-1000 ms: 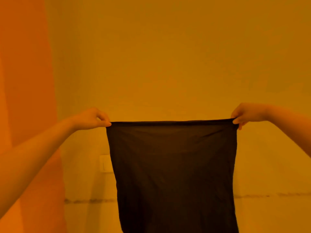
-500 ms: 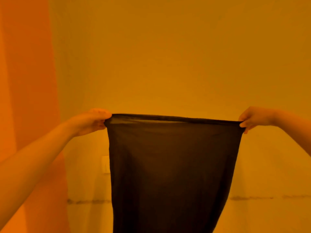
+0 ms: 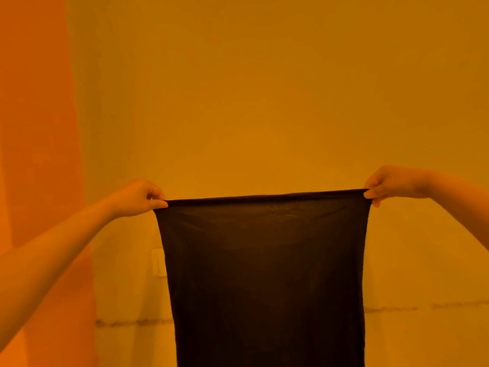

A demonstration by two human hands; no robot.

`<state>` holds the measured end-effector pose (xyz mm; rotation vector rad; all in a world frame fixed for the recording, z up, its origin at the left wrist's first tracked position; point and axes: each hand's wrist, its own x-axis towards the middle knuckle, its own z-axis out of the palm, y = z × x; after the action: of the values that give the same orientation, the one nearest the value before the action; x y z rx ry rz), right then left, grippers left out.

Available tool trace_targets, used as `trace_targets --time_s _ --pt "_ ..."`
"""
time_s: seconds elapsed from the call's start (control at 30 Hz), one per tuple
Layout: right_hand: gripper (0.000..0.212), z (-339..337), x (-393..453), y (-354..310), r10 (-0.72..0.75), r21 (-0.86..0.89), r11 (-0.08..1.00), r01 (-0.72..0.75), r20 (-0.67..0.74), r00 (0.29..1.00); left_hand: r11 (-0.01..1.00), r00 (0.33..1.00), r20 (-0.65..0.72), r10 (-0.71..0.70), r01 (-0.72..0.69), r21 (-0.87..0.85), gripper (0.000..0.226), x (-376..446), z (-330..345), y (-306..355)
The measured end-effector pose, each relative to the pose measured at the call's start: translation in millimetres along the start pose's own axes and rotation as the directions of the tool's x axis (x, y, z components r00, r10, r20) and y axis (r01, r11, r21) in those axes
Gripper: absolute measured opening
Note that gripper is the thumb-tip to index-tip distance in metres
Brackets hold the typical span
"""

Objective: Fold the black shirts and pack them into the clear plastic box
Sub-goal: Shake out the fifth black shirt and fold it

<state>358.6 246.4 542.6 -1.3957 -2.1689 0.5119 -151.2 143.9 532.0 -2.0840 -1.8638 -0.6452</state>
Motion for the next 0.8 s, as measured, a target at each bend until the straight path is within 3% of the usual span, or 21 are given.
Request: trace_targets --time_s 0.13,0.27,0.37,0.47,0.63,0.73,0.8 --pt "0.031 3.5 -3.8 -11.7 -0.054 0.071 0.996 0.057 -0.036 0.998 1.000 0.998 -0.058 -0.009 0.010 0.029 0.013 4.1 -2.2 -4.2" --pt "0.028 1.2 -0.7 -14.9 -0.098 0.001 0.995 0.099 -0.151 0.984 0.999 0.994 -0.102 -0.041 0.043 0.016 0.003 4.6 -5.1 -6.2" --pt "0.025 0.9 2.9 -16.8 -0.138 -0.023 0.990 0.137 -0.228 0.964 0.998 0.997 -0.048 -0.058 0.058 0.009 0.019 3.9 -5.5 -1.2" --pt "0.018 2.4 7.2 -17.9 -0.164 -0.004 0.985 0.170 -0.278 0.946 0.987 0.995 0.017 -0.094 0.091 0.132 0.024 7.1 -6.8 2.1" --pt "0.026 1.0 9.5 -12.9 -0.170 -0.063 0.985 0.161 -0.204 0.964 0.981 0.989 -0.023 -0.144 0.146 0.131 0.021 11.9 -7.9 4.4" --pt "0.008 0.5 10.2 -13.8 -0.151 -0.144 0.982 0.121 -0.221 0.963 0.979 0.976 -0.114 -0.184 0.192 0.066 0.021 15.4 -7.0 5.6" --pt "0.005 0.3 11.5 -12.6 -0.145 -0.104 0.987 0.121 -0.275 0.950 0.976 0.968 -0.145 -0.204 0.213 0.052 0.020 15.8 -3.3 7.9"
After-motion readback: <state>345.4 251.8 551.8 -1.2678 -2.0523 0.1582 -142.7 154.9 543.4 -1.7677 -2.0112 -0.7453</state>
